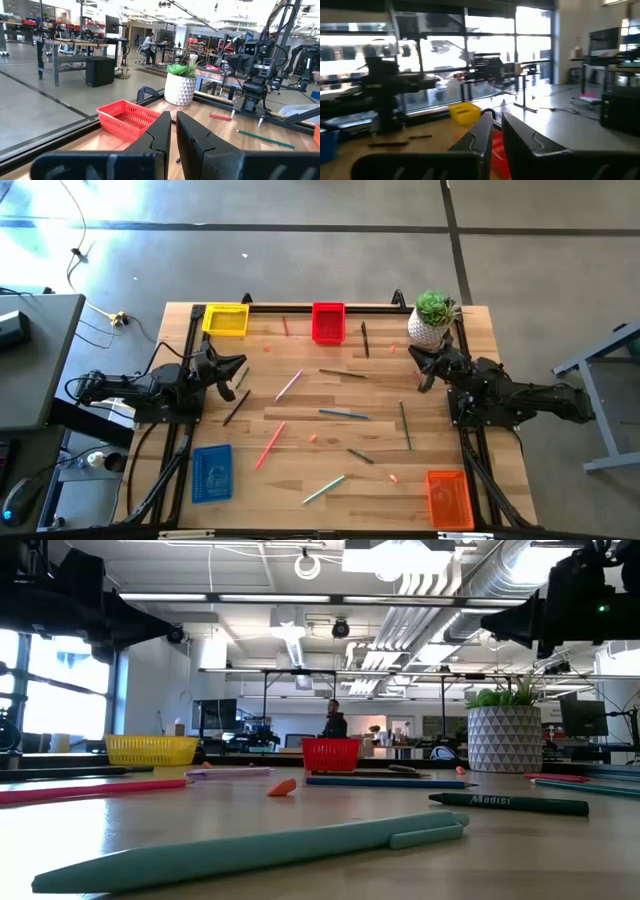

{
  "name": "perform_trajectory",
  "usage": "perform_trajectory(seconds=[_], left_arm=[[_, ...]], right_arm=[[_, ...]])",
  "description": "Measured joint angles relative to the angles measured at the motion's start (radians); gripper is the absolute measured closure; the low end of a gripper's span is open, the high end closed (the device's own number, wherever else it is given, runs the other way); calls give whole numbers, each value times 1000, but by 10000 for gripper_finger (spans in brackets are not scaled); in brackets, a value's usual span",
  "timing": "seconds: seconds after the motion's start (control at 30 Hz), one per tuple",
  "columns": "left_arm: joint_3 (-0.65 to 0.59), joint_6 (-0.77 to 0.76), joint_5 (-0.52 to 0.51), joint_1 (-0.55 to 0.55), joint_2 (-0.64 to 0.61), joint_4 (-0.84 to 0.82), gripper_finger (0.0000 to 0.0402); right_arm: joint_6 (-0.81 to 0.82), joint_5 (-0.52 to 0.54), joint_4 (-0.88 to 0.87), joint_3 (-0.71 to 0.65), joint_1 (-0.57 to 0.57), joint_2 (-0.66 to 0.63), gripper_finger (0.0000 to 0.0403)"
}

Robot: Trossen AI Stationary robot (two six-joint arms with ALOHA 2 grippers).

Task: Sort crayons/erasers/pens/pencils in bins
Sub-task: Put the top black pen into the red bin

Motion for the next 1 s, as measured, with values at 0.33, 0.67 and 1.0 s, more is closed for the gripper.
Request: perform_trajectory(seconds=[0.33,0.67,1.0], left_arm=[[0,0,0,0,0,0,382],[0,0,0,0,0,0,382],[0,0,0,0,0,0,382]], right_arm=[[-84,62,-163,188,3,260,402],[-57,61,-369,490,2,696,403],[10,3,-375,613,2,967,403]])
